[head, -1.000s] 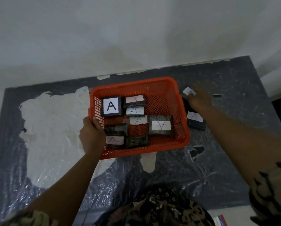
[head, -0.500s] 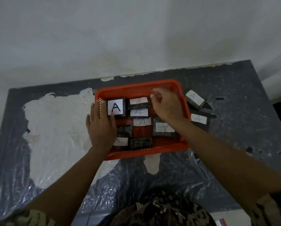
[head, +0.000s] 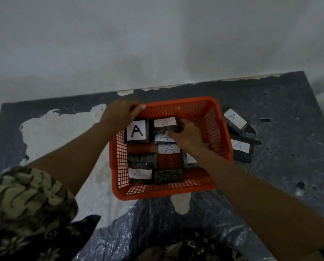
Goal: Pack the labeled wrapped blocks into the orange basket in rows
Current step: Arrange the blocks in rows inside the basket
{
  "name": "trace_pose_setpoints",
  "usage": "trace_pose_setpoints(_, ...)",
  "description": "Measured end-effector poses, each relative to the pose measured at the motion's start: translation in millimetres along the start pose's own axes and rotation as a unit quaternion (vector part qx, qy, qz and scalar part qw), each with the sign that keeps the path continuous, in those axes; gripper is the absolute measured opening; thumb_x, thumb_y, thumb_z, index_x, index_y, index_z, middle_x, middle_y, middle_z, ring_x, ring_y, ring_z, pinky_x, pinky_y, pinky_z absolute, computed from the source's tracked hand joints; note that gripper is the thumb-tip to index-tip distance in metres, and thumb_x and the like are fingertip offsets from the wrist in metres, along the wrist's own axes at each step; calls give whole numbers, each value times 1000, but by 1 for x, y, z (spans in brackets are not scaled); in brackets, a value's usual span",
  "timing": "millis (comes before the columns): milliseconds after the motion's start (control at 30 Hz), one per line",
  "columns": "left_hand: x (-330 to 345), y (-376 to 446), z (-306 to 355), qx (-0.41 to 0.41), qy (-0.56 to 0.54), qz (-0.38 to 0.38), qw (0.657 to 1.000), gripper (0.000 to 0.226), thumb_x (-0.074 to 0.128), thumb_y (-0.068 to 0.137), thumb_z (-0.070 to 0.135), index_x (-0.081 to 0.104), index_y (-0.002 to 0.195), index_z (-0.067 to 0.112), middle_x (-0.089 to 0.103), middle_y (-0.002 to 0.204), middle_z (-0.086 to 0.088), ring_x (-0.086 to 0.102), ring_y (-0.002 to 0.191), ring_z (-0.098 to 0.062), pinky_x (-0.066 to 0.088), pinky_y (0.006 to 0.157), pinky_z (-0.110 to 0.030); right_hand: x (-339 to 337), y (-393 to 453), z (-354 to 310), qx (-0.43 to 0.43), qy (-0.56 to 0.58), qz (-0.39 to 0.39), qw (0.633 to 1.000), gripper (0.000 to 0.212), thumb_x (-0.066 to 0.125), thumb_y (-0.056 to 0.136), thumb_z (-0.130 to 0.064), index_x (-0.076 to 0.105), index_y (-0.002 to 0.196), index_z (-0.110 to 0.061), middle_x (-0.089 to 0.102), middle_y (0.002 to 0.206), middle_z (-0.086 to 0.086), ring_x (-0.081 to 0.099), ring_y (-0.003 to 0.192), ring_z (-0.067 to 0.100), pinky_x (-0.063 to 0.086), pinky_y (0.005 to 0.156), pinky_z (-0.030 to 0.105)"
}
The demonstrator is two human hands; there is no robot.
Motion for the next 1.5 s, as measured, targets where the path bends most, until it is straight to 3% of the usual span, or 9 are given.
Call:
trace_pose_setpoints(133,5,2,-5,6,5,23,1000,57,33,94,63,66,102,19,64,77,1,62,66,-18,47,65,-30,8,0,1,2,-2,-22,1000,60,88,69,-22,59,122,-25,62,111,-13,55,98,4,36,68,5)
trace_pose_setpoints(267,6,1,-7,1,-1,52,999,60,31,91,68,64,93,17,56,70,5,55,60,-15,40,60,-27,9,-5,1,-7,17,-12,1000,78,89,66,-13,50,133,-21,56,113,-13,53,103,5,42,81,13)
trace_pose_setpoints(400,5,0,-8,5,-13,60,998,55,36,92,65,64,92,18,56,70,6,53,59,-13,36,59,-26,4,-16,-3,-13,20,11,1000,85,87,68,-10,40,138,-20,58,109,-14,58,93,2,43,72,4)
trace_pose_setpoints(600,6,2,-10,6,-9,76,997,55,35,91,68,63,89,20,55,70,7,52,60,-14,36,59,-27,-21,-39,-10,-49,-21,47,997,48,84,72,-14,52,103,-31,65,89,-14,63,78,-3,52,66,14)
trace_pose_setpoints(700,10,3,-13,7,-9,74,997,58,33,90,70,63,92,21,56,72,7,53,61,-14,38,61,-28,-16,-46,-7,-52,-120,-44,990,25,80,78,-14,69,99,-22,68,95,-9,63,88,4,52,79,21)
trace_pose_setpoints(867,9,2,-12,14,-12,88,996,57,33,90,69,62,90,20,54,71,7,51,59,-13,36,60,-26,-3,-45,1,-1,-215,-185,959,25,79,80,-14,73,104,-16,70,103,2,63,86,11,49,69,14)
trace_pose_setpoints(1033,10,2,-14,17,-14,88,996,56,36,91,67,63,92,19,55,72,7,52,60,-14,37,60,-27,5,-43,-7,-85,-293,-143,941,25,72,86,-19,71,111,-15,67,113,5,61,103,19,51,94,34)
trace_pose_setpoints(1267,11,3,-13,22,-16,89,996,55,37,92,66,64,95,18,61,75,3,55,63,-15,43,62,-28,1,-47,-2,-110,-241,-54,963,21,73,86,-18,72,107,-15,70,101,5,59,88,11,54,85,33)
trace_pose_setpoints(1500,11,3,-13,18,-17,82,996,55,36,91,67,63,95,19,59,74,5,56,63,-15,46,64,-29,-6,-41,-12,-117,-252,1,961,21,68,86,-24,72,105,-16,68,106,6,62,98,19,53,83,32)
Point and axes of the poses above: each hand's wrist, its own y-axis towards the middle knuckle, its own x-axis out of the palm, z = x × y, the point moved 7 cm from there along y, towards the middle knuckle
